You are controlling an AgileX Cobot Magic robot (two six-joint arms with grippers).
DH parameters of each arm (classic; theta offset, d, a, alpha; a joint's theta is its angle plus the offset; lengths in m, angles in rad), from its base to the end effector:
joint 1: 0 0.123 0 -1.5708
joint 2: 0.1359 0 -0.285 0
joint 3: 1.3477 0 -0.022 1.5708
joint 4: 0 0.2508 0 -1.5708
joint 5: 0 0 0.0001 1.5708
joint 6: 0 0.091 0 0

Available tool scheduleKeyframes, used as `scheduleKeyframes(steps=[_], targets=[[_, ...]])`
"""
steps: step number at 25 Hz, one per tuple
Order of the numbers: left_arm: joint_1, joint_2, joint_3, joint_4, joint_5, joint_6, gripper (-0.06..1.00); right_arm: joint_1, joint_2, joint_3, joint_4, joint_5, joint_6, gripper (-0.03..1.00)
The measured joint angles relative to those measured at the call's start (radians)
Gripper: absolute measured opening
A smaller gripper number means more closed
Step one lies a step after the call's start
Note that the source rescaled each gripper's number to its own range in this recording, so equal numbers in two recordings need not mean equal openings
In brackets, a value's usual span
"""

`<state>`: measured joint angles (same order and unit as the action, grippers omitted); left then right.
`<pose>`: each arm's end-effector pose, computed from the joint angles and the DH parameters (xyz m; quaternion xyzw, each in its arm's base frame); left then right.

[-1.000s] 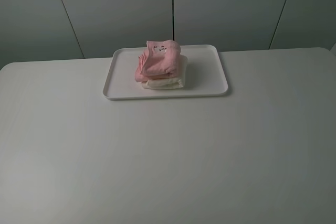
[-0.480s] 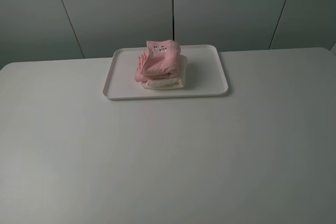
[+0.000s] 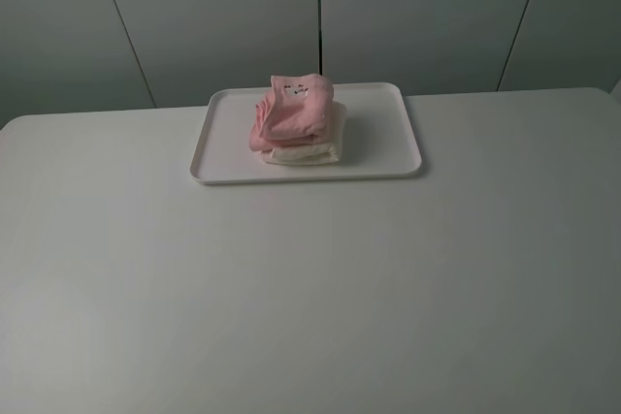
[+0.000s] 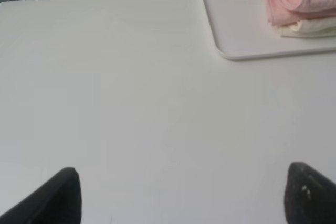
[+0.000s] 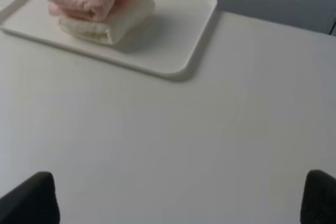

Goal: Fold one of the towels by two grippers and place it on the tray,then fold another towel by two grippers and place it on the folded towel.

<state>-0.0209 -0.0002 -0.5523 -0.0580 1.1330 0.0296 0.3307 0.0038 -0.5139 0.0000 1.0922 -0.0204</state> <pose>-0.0144 -0.0045 0.2859 0.0246 0.8576 -0.0266 0.5130 -0.0068 -0.0023 0.2786 -0.1500 0.8456 0.0792 0.5062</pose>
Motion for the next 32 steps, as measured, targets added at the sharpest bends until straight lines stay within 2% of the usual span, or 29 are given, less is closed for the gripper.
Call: scheduleKeyframes(steps=[5,13,16,21,23,32], targets=[[0.0,0.0,0.0,0.0,0.006,0.0,0.99,0.0,-0.004,0.0,0.018,0.007,0.051,1.0],[0.0,0.0,0.0,0.0,-0.018,0.0,0.99,-0.012,-0.004,0.0,0.01,0.007,0.051,1.0],[0.0,0.0,0.0,0.01,-0.027,0.007,0.99,-0.079,-0.004,0.0,0.01,0.006,0.051,1.0],[0.0,0.0,0.0,0.021,-0.038,0.023,0.99,-0.282,-0.004,0.0,0.01,0.006,0.051,1.0],[0.0,0.0,0.0,0.028,-0.047,0.024,0.99,-0.331,-0.004,0.0,0.01,0.006,0.051,1.0],[0.019,0.0,0.019,0.044,-0.07,0.026,0.99,-0.345,-0.004,0.0,0.009,0.005,0.051,1.0]])
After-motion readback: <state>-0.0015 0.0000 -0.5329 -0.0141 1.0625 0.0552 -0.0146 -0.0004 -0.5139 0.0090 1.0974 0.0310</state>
